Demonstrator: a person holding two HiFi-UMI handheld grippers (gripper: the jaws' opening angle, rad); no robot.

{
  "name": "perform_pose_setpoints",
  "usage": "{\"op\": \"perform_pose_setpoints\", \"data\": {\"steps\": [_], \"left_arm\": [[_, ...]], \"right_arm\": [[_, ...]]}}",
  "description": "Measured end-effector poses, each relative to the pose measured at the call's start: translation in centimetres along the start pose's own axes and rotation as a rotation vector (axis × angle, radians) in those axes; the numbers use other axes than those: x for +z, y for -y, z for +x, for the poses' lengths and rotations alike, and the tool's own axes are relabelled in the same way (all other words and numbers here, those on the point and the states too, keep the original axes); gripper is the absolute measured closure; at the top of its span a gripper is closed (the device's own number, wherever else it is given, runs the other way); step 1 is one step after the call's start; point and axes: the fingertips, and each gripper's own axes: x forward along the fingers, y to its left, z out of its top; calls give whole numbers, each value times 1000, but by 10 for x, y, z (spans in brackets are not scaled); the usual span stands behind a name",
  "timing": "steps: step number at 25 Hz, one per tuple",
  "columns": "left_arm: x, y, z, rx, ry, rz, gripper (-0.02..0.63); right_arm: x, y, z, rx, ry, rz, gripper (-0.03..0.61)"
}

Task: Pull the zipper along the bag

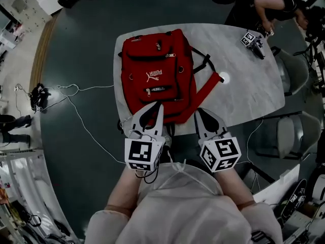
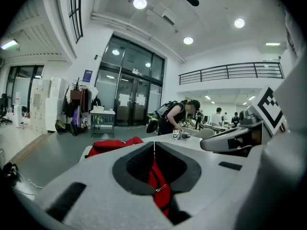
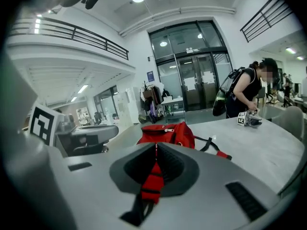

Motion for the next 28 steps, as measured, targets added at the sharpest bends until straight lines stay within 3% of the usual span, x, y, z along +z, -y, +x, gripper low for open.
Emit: {"op": "perform_pose_setpoints", "data": {"steps": [3,8,12,17,20,28], "left_arm": [[-14,-21,18,4,-58,13,594],[-56,-36,33,12,-162,-106,594],[-84,-37,45,22,-226,-128,594],[-125,-26,67,30,-274,-136,594],[-154,-24,85,57,-307,-120,594],[-196,-27,114,115,-401,-191,594]], "right_arm": [[0,6,28,-17,-6,20,551],[-19,16,57,38,-42,26,550],[-45,21,81,108,-126,-55,549],[-103,27,112,226,-314,-186,548],[-133,31,130,310,-417,-226,459],[-166,42,158,435,-535,-305,453]]}}
